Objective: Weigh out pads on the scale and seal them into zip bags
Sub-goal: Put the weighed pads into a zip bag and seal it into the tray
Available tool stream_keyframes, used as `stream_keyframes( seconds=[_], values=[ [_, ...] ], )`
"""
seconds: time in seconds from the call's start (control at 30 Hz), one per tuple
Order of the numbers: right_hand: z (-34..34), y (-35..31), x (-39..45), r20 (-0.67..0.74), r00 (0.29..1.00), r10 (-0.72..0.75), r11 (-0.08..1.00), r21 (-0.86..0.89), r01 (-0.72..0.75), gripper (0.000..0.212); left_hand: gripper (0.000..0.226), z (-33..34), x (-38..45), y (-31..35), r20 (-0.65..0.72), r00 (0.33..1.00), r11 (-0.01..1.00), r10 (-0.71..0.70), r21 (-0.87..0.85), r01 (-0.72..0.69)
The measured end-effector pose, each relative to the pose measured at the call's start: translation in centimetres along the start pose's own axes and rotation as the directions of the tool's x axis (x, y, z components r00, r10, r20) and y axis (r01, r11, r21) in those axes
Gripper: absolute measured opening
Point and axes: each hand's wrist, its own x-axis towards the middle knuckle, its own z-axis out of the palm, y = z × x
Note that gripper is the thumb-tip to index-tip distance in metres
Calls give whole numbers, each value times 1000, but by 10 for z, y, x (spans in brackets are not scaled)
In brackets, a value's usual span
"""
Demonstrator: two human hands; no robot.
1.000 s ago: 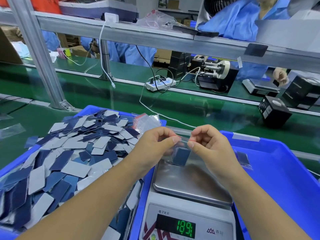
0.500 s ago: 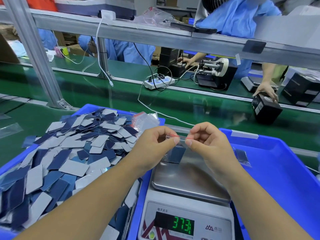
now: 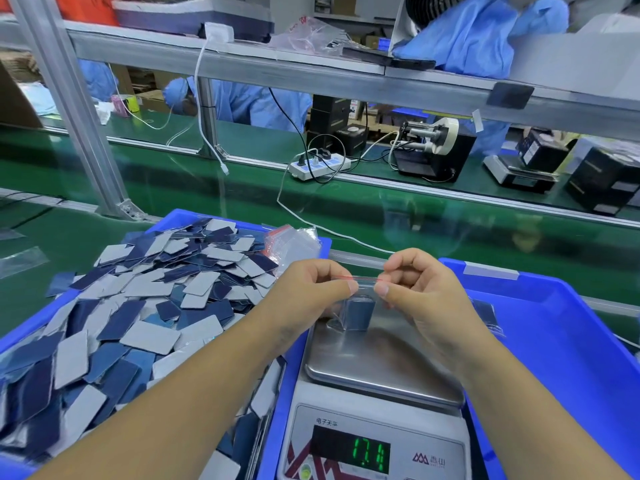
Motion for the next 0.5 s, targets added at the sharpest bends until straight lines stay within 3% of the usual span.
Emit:
stream_keyframes(
  seconds=[0.27,0.5],
  values=[
    [8,3,0,31,1000,6,1000,28,-7,18,8,2,1,-1,27,999,999,40,12,-40],
    [11,1,-3,8,996,-92,993,-68,92,25,5,2,1,-6,36,989,971,145,187,-149]
  ],
)
